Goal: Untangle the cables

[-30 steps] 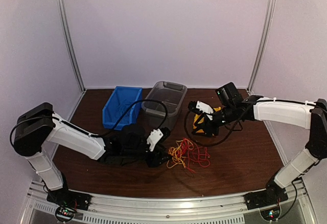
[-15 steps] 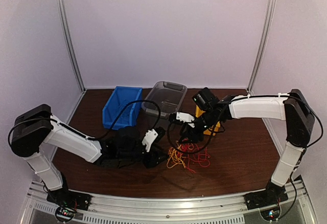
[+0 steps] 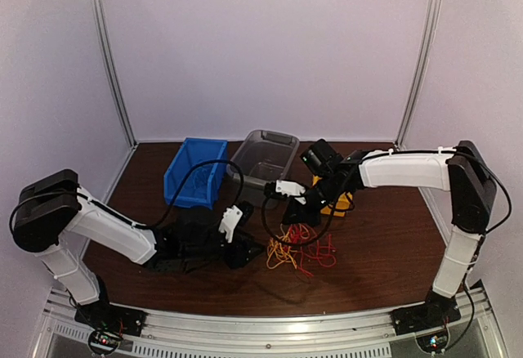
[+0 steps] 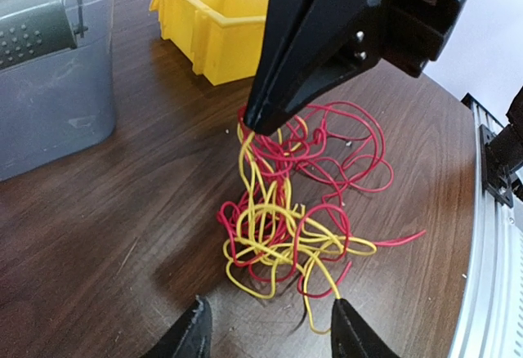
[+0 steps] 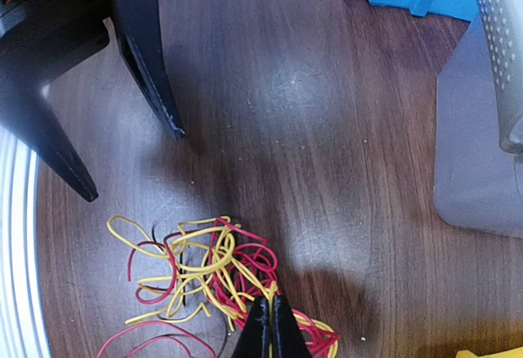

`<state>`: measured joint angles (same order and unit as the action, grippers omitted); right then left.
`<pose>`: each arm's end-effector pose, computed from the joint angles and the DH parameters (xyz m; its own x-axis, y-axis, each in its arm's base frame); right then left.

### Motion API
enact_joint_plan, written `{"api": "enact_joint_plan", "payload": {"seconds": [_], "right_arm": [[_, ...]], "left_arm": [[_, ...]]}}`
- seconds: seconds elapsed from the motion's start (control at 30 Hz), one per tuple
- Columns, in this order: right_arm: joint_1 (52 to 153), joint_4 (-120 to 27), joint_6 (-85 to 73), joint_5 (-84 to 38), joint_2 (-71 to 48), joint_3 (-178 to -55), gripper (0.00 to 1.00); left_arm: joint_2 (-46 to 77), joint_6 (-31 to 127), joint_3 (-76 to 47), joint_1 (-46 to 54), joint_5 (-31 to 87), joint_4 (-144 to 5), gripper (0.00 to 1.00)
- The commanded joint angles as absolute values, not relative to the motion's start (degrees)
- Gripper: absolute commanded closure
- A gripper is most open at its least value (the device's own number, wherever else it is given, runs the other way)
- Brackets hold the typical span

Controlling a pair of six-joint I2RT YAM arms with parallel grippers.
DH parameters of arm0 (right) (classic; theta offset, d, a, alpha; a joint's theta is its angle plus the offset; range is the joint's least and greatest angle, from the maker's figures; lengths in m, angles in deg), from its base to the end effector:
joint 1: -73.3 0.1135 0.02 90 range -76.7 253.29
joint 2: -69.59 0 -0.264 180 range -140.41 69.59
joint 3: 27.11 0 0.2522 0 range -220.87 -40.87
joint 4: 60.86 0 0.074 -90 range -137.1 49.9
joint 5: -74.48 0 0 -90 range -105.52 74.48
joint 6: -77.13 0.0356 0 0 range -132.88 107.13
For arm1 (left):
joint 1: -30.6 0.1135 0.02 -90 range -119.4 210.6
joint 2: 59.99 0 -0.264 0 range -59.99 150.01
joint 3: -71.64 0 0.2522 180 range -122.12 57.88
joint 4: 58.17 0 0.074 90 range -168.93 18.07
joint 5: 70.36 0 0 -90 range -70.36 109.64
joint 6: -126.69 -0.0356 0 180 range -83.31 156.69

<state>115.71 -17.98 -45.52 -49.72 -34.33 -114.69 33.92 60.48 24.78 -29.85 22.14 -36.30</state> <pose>0.2659 0.2700 0.2099 -0.1186 -0.7127 -0.6914 -0.9907 0.0382 0.1305 0.1510 -0.2696 0.1457 -0.5504 0.1538 -0.8206 0.7284 0.5687 -0.3820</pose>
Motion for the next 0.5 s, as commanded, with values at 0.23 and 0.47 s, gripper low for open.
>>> {"api": "enact_joint_plan", "payload": {"seconds": [0.23, 0.47], "right_arm": [[116.0, -9.1, -42.5, -54.4, -25.4, -126.5, 1.0], [116.0, -6.0, -39.9, -61.0, -21.8, -137.5, 1.0]], "left_arm": [[39.1, 59.8, 20.6, -29.8, 23.5, -24.6, 0.41], [49.1, 56.0, 8.2, -29.8, 27.6, -28.1, 0.49]]}}
